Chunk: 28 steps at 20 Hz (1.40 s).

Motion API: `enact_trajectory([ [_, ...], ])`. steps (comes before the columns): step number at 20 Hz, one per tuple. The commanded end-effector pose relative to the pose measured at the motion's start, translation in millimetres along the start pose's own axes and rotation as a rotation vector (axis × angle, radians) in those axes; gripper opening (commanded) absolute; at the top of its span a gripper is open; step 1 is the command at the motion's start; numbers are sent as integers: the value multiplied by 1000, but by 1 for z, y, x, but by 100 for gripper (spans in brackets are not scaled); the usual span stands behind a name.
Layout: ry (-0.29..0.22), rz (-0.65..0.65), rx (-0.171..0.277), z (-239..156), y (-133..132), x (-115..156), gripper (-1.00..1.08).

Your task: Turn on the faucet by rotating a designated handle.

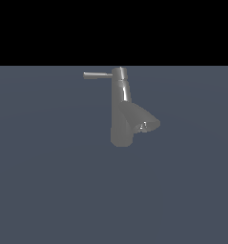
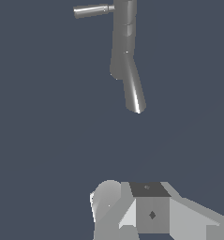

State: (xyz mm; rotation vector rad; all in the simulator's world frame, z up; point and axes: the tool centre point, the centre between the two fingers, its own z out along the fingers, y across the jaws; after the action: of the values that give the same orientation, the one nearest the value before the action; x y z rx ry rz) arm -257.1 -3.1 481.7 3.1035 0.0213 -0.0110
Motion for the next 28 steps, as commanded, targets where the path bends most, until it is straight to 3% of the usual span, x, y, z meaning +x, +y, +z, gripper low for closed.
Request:
enact_trajectory([
  [1, 0, 0, 0, 0, 0, 0, -100],
  [14, -5, 101, -41, 1, -1, 24, -100],
  [28, 3, 380, -142, 15, -10, 99, -100],
])
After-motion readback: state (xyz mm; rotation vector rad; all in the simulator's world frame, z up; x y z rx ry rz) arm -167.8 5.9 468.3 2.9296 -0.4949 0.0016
